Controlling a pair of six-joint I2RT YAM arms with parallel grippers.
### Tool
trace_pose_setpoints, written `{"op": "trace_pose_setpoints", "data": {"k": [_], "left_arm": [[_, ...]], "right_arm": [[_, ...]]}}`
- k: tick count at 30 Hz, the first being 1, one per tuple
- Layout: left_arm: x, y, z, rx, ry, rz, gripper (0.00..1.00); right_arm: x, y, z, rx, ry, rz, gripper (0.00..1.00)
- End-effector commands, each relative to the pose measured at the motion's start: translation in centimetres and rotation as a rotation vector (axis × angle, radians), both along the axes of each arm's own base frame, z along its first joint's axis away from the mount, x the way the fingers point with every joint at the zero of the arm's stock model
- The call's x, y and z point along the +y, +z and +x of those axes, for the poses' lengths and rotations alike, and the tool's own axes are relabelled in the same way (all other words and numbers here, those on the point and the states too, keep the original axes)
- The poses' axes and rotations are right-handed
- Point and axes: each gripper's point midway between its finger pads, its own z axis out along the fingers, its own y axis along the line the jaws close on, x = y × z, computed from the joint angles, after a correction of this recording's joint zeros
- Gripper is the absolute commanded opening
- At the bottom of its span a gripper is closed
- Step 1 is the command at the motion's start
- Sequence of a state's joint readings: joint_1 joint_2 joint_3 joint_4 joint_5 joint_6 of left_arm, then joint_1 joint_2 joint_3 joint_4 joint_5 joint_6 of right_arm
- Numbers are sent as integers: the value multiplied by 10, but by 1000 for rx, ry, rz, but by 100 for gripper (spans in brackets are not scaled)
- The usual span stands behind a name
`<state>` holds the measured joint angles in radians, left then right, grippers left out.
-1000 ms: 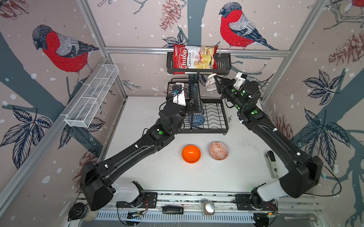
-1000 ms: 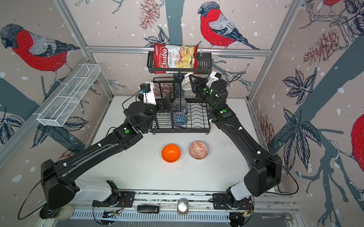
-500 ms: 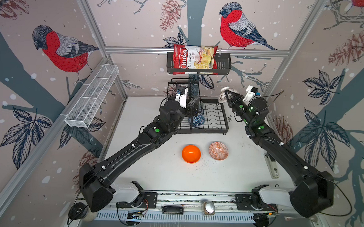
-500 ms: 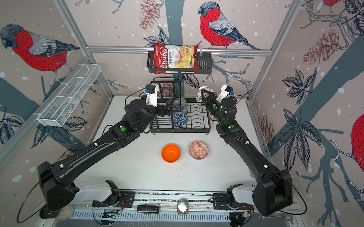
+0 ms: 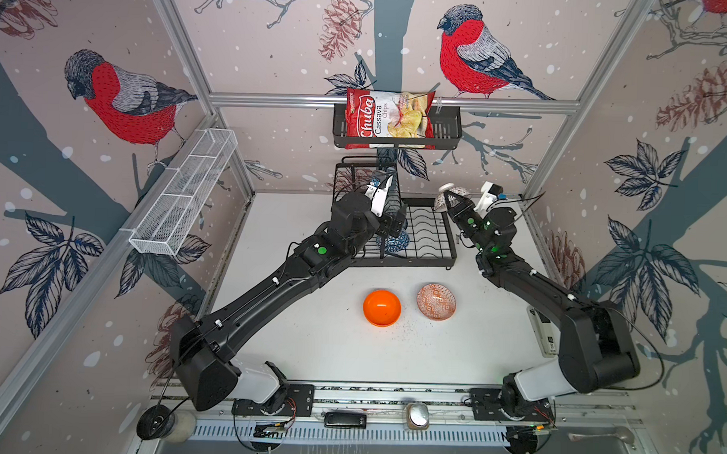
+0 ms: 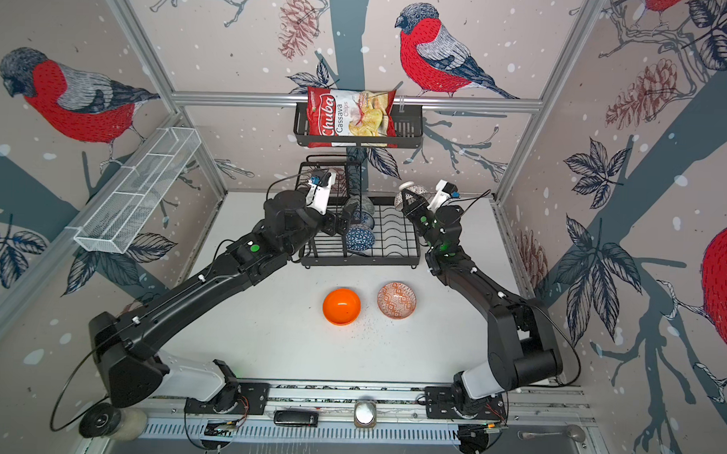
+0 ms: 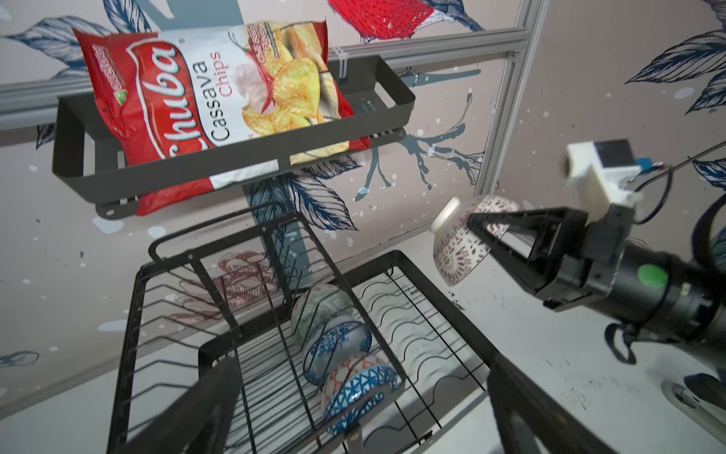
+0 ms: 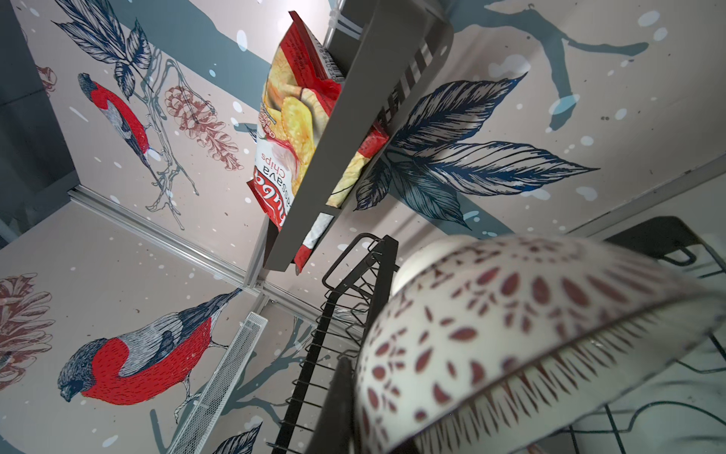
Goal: Load the bowls into the dish rack
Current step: 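Carry the bowl with the right gripper over the rack while the left gripper releases, then lower the white bowl into the rack slots beyond the other bowls with the right gripper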
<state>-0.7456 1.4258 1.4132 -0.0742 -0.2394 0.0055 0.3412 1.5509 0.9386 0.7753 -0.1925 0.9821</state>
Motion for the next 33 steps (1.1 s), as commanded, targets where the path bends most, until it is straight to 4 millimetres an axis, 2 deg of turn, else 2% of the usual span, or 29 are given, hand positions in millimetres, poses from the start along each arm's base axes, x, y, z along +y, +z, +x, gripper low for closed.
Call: {"op": "trace_pose_setpoints", "data": {"k": [1, 5, 10, 16, 20, 25, 29, 33], "left_arm": [[-7, -11, 7, 23, -11, 82, 98], [-17, -24, 18, 45, -18, 129, 98], [-20, -30, 30, 50, -4, 142, 98], [-24, -40, 47, 74, -2, 157, 98], [-17, -52, 60, 107, 9, 131, 98], [-2, -43, 66, 111, 20, 60, 98], [5, -48, 69, 128, 20, 29, 98], [8, -51, 69, 131, 29, 24, 98]], "right_arm": [[8, 24, 7, -143, 33, 55, 0], [18, -2, 26, -148, 55, 72, 0], [23, -19, 55, -132, 51, 90, 0], [34, -50, 90, -74, 75, 106, 0], [40, -70, 102, -55, 96, 103, 0], [43, -78, 114, -45, 109, 97, 0], [46, -82, 122, -28, 116, 77, 0], [45, -99, 127, 9, 105, 101, 0]]}}
